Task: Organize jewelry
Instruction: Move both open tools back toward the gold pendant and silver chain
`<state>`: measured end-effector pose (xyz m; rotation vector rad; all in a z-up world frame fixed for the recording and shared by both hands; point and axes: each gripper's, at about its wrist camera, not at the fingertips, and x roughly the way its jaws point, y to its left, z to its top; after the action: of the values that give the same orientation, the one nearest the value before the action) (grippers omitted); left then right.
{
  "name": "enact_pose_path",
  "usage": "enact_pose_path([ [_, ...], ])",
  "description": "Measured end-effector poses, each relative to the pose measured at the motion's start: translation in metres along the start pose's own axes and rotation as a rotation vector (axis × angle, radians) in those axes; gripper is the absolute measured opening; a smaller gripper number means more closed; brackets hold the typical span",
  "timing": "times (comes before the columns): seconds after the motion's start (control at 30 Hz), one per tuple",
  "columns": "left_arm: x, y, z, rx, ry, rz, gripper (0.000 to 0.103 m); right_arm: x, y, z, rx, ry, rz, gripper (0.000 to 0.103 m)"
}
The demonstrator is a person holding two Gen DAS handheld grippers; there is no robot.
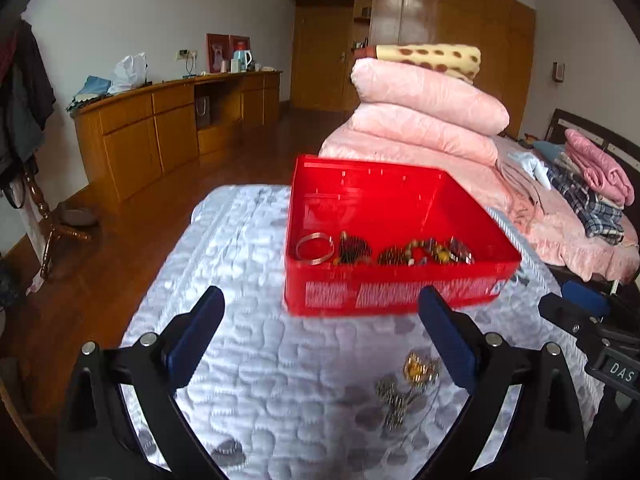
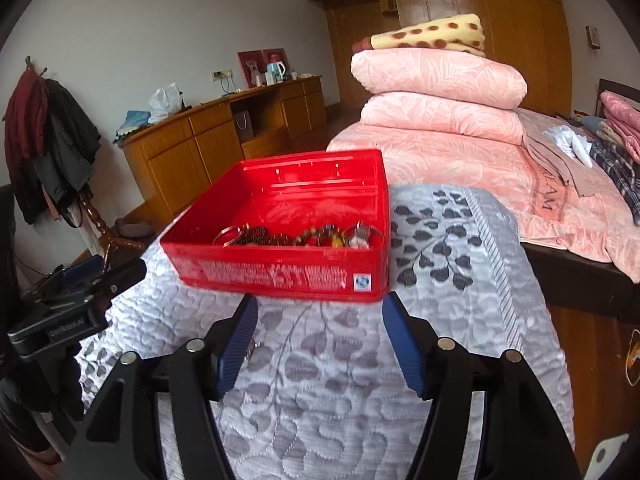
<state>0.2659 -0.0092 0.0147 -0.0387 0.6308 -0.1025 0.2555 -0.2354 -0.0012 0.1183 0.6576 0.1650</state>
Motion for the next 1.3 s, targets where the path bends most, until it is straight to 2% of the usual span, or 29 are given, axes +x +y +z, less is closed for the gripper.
enact_pose_path([
  [0.23, 0.001, 0.008, -0.033, 0.000, 0.069, 0.010, 0.095, 0.010, 0.007, -0.024, -0.007, 0.068, 0.009, 0.064],
  [0.47, 0.003, 0.026, -0.045, -0.021, 0.104, 0.066, 0.095, 0.023, 0.031, -0.026, -0.045, 0.111, 0.050, 0.064],
  [0.7, 0.004, 0.052, -0.043, -0.048, 0.116, 0.107, 0.095, 0.046, 0.063, -0.023, -0.102, 0.155, 0.069, 0.044],
  [0.87, 0.006, 0.064, -0.043, -0.052, 0.119, 0.108, 0.095, 0.063, 0.078, -0.022, -0.130, 0.183, 0.064, 0.036],
  [1.03, 0.011, 0.071, -0.040, -0.051, 0.123, 0.120, 0.094, 0.076, 0.084, -0.025, -0.150, 0.217, 0.048, 0.035],
  [1.3, 0.017, 0.078, -0.039, -0.077, 0.125, 0.091, 0.094, 0.086, 0.086, -0.029, -0.179, 0.244, 0.009, 0.034],
])
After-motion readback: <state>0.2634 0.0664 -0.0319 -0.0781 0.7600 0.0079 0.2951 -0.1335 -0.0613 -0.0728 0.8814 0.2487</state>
